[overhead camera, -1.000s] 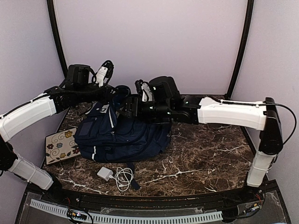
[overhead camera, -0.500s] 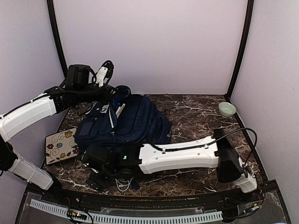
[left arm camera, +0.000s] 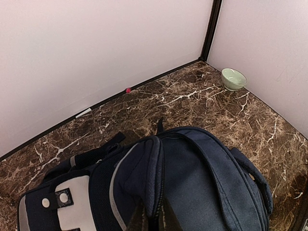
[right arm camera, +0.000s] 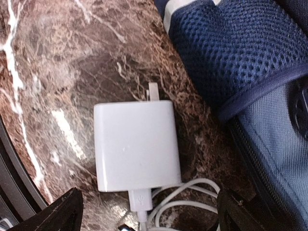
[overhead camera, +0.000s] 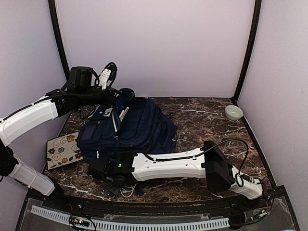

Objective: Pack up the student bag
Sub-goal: Pick up the charger from the center of the board.

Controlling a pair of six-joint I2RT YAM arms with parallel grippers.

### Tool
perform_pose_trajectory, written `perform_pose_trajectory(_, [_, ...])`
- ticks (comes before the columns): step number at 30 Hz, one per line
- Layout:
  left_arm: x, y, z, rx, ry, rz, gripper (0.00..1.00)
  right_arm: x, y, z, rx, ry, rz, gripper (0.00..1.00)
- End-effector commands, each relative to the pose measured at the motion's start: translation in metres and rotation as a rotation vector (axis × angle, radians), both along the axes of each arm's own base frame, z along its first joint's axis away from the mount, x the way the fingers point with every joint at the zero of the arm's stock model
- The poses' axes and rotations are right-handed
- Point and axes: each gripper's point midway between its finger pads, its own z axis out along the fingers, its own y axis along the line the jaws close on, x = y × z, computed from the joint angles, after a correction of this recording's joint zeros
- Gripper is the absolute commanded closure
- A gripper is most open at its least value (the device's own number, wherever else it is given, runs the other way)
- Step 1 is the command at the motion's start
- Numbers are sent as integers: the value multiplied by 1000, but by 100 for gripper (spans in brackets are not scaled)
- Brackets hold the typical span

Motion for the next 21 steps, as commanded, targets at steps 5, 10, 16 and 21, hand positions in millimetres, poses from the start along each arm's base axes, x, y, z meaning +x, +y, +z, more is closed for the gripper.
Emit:
perform_pose_trajectory(5, [2,8,72,-110,-215,15,100,4,21,-14,55,63,-34,17])
perform_pose_trajectory(10, [2,8,71,-108,-214,17,100,4,38,-11,107,79,14,32])
perform_pose_trajectory(16, [2,8,72,-108,-218,18,100,8,35,-12,112,83,2,55])
perform_pose_trajectory(21, [2,9,73,-107,-220,20,100,-2,43,13,190,115,59,72])
